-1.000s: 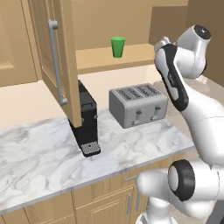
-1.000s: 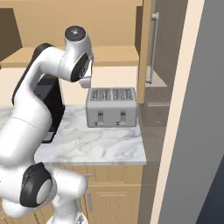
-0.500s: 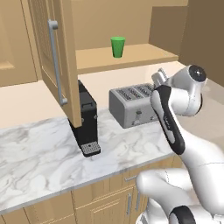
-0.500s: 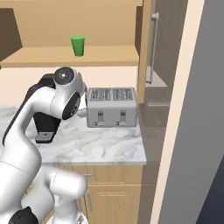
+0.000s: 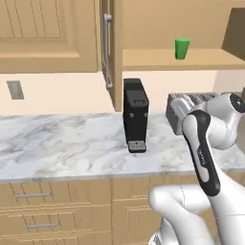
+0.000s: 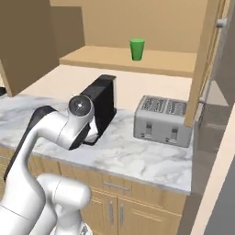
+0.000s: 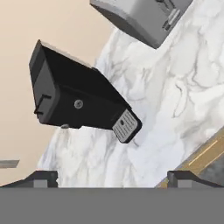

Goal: Move the cup from next to the sink to the open cabinet. Then, move the bowl with the potato to the fridge to clear the area for faucet cleaning.

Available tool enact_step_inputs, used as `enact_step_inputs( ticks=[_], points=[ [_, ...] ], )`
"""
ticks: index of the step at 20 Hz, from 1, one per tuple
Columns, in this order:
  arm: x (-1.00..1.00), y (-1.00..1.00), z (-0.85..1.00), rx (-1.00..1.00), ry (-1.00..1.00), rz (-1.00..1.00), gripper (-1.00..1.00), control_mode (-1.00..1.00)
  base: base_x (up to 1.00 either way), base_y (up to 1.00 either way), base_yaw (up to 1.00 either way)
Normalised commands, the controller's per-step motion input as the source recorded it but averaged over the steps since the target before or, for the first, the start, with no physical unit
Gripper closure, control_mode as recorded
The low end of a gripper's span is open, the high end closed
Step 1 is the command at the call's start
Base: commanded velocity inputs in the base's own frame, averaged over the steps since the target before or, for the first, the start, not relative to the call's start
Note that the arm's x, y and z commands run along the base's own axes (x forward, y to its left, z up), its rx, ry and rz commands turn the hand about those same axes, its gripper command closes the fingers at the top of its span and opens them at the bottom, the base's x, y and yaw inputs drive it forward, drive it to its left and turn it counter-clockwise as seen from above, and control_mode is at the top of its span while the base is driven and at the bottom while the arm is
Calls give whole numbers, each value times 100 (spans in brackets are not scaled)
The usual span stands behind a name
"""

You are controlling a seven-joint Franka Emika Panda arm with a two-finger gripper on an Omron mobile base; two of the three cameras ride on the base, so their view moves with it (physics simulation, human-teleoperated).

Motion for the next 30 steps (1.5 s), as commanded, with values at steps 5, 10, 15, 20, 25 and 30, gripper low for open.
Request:
enact_step_inputs(
  ticks=[5,10,15,20,25,30],
  points=[
    [0,0,0,0,0,0,-100,100,-4,24,98],
    [0,0,0,0,0,0,-100,100,-1,20,100],
    [0,0,0,0,0,0,-100,100,0,12,100],
    [0,0,0,0,0,0,-100,100,0,8,96],
    [0,0,0,0,0,0,-100,100,3,9,93],
    [0,0,0,0,0,0,-100,100,74,16,67]
  ],
)
